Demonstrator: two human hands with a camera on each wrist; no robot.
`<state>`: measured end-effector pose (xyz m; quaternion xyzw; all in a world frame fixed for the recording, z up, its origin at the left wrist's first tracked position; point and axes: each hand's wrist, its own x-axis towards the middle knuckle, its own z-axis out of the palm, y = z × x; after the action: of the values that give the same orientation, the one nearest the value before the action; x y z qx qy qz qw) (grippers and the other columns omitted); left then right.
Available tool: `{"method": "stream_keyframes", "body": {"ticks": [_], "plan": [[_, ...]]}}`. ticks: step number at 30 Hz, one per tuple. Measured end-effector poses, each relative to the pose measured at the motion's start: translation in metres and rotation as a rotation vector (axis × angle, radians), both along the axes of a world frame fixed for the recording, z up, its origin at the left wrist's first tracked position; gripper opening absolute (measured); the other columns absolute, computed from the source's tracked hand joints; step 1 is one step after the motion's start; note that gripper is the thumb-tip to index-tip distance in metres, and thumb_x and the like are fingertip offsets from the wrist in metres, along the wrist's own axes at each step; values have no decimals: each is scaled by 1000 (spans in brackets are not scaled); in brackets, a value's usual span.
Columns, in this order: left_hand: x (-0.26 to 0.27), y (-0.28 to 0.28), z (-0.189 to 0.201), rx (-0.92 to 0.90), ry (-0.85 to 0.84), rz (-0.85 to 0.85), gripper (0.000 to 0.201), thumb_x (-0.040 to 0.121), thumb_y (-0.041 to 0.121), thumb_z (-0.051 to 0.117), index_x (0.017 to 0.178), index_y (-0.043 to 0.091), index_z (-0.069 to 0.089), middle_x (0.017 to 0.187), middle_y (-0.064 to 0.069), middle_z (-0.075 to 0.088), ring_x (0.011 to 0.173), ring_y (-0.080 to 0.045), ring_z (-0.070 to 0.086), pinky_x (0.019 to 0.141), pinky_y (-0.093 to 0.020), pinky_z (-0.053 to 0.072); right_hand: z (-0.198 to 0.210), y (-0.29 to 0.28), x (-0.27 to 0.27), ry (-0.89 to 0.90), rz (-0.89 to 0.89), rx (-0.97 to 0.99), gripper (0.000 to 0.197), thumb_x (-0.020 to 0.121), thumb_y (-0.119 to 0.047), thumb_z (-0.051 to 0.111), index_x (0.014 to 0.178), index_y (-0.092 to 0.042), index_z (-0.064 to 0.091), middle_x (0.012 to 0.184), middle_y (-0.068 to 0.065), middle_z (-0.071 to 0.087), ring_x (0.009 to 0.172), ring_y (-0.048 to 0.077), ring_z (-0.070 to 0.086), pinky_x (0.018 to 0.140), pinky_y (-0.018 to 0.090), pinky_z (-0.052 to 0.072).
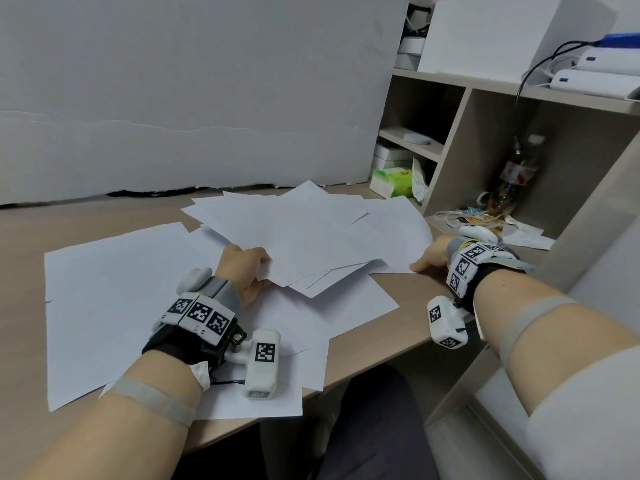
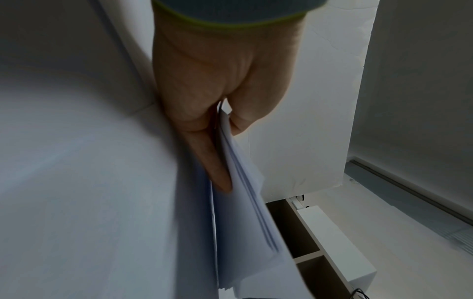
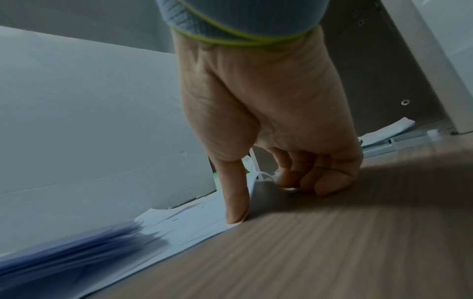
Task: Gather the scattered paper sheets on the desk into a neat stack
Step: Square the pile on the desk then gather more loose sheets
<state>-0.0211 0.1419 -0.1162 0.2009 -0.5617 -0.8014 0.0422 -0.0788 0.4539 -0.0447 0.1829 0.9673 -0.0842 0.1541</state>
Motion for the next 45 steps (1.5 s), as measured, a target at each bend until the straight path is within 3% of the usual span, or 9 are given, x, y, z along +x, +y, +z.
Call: {"method": "stream_keyframes", "body": {"ticks": [8,13,19,25,31,33,38,43,45], "plan": [[2,1,2,1,-6,9,22,88,-9,50,102,5,42,95,-18,50,75,-35,58,56,-39,56,-10,-1,-13,214,-59,-258,57,78,-18,80,124,0,51,126,14,58,112,34,56,97,40,48],[5,1,6,15,-4,8,18,90,-11,47,90,6,40,86,-16,50,66,-33,59,46,-36,57,4,-21,-18,569,-164,-608,34,89,-3,56,122,3,53,108,12,56,100,32,57,87,34,48],[4,-4,5,70,3,11,26,88,-10,48,112,-1,45,100,-21,53,75,-35,61,47,-34,55,57,-55,-7,952,-54,-629,21,87,-5,47,76,-22,53,80,2,56,78,28,50,60,28,42],[8,-6,7,124,5,-11,27,89,-12,47,112,-1,42,95,-20,53,73,-34,62,46,-34,55,96,-94,4,1183,145,-948,10,86,-9,57,88,-12,66,78,7,59,67,14,46,60,24,40],[9,-14,9,164,7,-36,28,88,-13,46,114,-2,43,96,-20,55,72,-34,62,46,-34,55,96,-134,9,1016,320,-1189,14,80,-4,72,93,-9,75,91,4,70,83,14,64,80,33,56],[10,-16,10,173,12,-29,29,88,-12,46,115,-3,43,97,-21,56,74,-34,63,48,-36,56,81,-143,12,898,449,-1012,15,85,-4,68,98,-7,76,93,1,71,84,14,65,74,27,56],[9,-18,11,185,16,-17,42,88,-12,47,129,-14,41,111,-26,55,82,-39,63,51,-43,58,40,-160,31,618,720,-161,22,89,-19,57,96,-24,77,98,1,74,92,26,62,90,39,50],[13,-17,14,204,36,-17,38,86,-13,41,123,-16,50,104,-27,63,82,-39,65,53,-39,58,11,-168,43,354,833,-177,36,87,-14,52,98,-36,77,76,-12,68,84,20,68,82,29,55],[12,-17,13,216,45,-23,36,88,-7,41,121,-13,56,102,-27,68,89,-42,68,57,-41,58,5,-169,42,333,839,-196,37,88,-12,51,100,-36,77,91,-11,73,92,19,68,84,26,53]]}}
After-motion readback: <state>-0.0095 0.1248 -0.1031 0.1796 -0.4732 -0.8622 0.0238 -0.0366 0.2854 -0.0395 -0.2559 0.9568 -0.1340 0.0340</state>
